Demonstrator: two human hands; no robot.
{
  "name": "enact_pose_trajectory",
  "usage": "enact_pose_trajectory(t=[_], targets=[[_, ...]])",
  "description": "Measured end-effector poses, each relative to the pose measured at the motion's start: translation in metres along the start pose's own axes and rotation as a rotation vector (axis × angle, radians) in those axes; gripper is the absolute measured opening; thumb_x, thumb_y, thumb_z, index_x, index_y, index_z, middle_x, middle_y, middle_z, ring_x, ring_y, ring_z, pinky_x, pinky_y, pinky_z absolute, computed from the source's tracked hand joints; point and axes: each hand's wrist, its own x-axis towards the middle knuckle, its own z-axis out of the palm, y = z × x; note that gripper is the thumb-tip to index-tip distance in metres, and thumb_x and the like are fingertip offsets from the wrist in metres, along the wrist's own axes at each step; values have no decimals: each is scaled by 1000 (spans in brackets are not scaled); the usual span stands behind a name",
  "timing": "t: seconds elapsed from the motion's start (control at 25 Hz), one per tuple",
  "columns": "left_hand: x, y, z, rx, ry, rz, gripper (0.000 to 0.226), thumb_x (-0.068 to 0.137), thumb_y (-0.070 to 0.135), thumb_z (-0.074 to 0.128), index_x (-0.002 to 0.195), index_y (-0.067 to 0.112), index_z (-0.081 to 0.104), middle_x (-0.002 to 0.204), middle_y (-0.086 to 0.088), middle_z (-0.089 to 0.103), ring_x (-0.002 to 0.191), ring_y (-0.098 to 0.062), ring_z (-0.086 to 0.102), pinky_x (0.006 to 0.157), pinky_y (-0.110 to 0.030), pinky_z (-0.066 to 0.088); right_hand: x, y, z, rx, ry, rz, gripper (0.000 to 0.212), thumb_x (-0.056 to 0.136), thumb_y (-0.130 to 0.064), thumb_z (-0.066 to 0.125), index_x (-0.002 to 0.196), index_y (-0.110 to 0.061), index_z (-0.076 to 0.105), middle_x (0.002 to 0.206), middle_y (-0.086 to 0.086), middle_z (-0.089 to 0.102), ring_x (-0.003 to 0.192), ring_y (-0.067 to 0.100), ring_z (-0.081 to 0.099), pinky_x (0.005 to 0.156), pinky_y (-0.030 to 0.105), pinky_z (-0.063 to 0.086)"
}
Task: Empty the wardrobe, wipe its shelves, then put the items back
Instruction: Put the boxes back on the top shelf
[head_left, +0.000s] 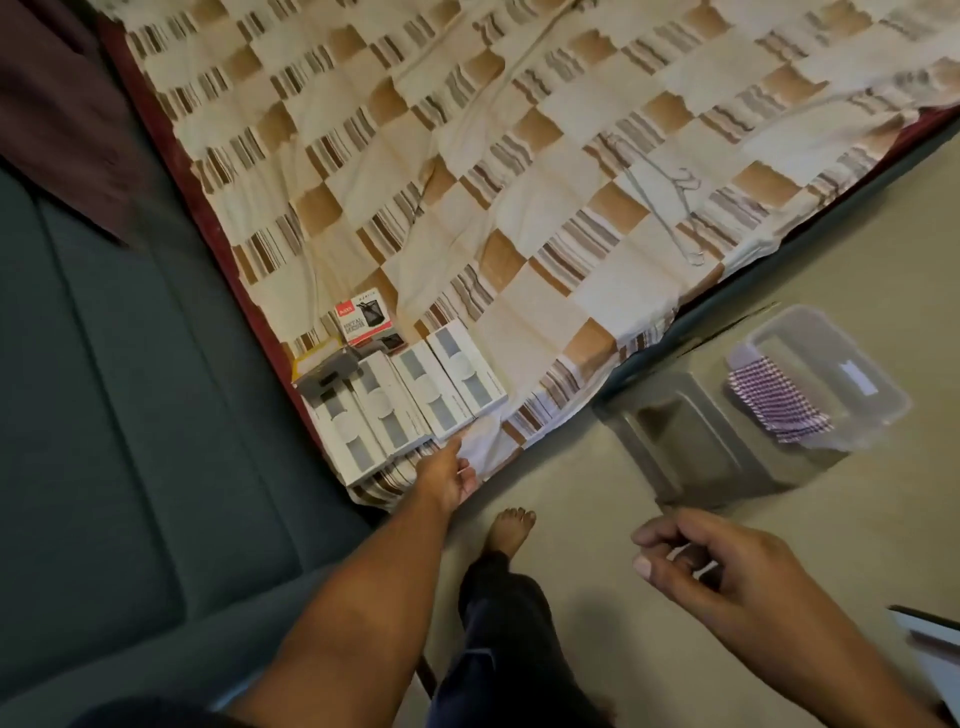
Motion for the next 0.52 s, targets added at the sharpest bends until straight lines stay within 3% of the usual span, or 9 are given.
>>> enact_pose_trajectory(t=[0.2,0.32,0.36,0.4,0.48,0.52], targets=[[73,28,23,-141,44,-152,47,92,42,70,125,10,60,115,-9,56,89,-19,60,56,-29,56,81,-1,29,34,-130,112,12,84,-26,77,88,-36,71,86,-19,70,76,10,64,59,17,48],[98,31,36,-242,34,-178,50,88,52,69,121,15,62,108,-2,57,71,-13,55,48,-17,51,125,12,47,69,-151,203,9,85,-30,75,89,-37,71,86,-19,70,76,8,66,66,18,50],[106,31,40,-296,17,-187,51,90,52,66,124,14,62,110,-1,60,71,-15,59,54,-14,50,142,21,56,81,-165,242,8,86,-32,74,90,-37,71,87,-18,70,75,8,66,68,21,51],[114,31,42,-349,16,-180,53,93,50,64,130,11,60,117,1,61,85,-19,66,65,-14,50,158,28,64,94,-180,279,7,86,-33,74,91,-37,71,88,-16,69,75,8,66,69,24,51],[136,28,41,-440,36,-187,60,93,46,65,138,8,54,136,1,58,122,-22,61,90,-22,49,200,49,87,126,-202,358,7,85,-35,75,91,-34,70,88,-11,70,76,11,68,70,30,53],[149,24,38,-447,65,-194,64,90,47,69,139,9,52,139,-3,58,125,-24,59,93,-26,50,225,57,99,150,-220,390,10,85,-35,75,91,-31,70,88,-8,70,78,13,69,72,35,54]])
